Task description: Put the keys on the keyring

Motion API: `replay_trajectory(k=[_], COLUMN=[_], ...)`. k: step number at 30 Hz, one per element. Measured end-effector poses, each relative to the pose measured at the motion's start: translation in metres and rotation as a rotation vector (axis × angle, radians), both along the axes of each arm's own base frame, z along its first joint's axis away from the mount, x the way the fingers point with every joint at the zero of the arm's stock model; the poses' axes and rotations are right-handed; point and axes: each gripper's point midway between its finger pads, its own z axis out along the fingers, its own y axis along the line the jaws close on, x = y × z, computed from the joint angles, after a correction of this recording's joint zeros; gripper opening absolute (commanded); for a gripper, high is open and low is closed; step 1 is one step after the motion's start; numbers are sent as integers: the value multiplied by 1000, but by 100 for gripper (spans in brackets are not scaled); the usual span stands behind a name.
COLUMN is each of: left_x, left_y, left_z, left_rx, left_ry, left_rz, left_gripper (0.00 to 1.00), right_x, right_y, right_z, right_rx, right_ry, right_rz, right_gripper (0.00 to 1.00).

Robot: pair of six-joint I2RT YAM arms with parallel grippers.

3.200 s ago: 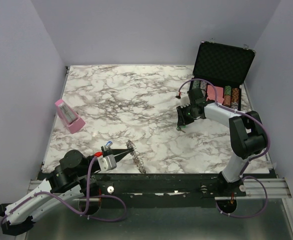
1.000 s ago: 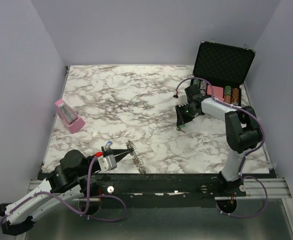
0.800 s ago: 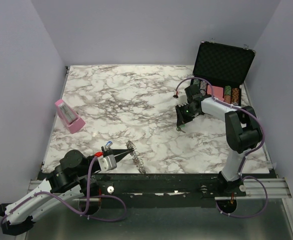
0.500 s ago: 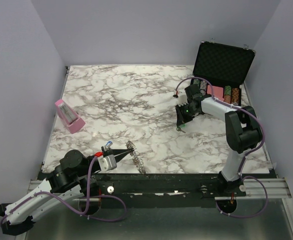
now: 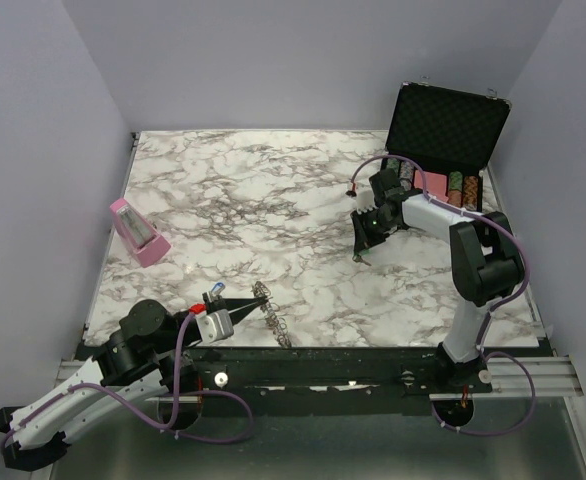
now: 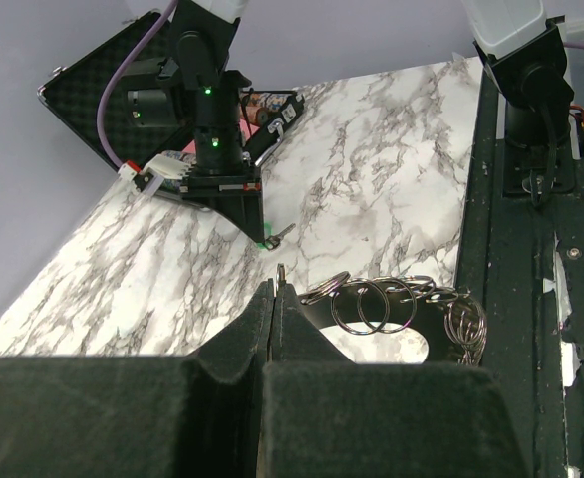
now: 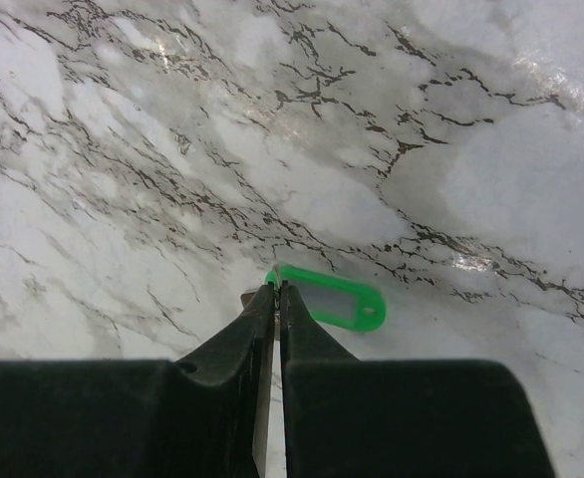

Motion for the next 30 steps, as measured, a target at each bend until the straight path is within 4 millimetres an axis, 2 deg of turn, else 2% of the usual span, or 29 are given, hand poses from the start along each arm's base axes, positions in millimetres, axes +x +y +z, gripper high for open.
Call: replay_trajectory(k=[8, 12, 23, 27, 30], left_x=[0, 0, 0, 0, -1], left_y=[0, 0, 0, 0, 1], left_z=[0, 0, 0, 0, 3], left_rx=[0, 0, 0, -1, -14], left_ry=[0, 0, 0, 1, 2], left_rz=[0, 0, 0, 0, -1], left_gripper=[0, 0, 0, 0, 0], right_x=[-1, -1, -1, -2, 1], right_y=[0, 1, 7, 14, 22], right_z=[0, 1, 6, 22, 49], right_rx=[0, 5, 42, 88, 141], right_ry=[5, 5, -4, -45, -126], right_rz=[1, 2, 41, 95, 175], right_gripper=[7, 1, 1, 0, 0])
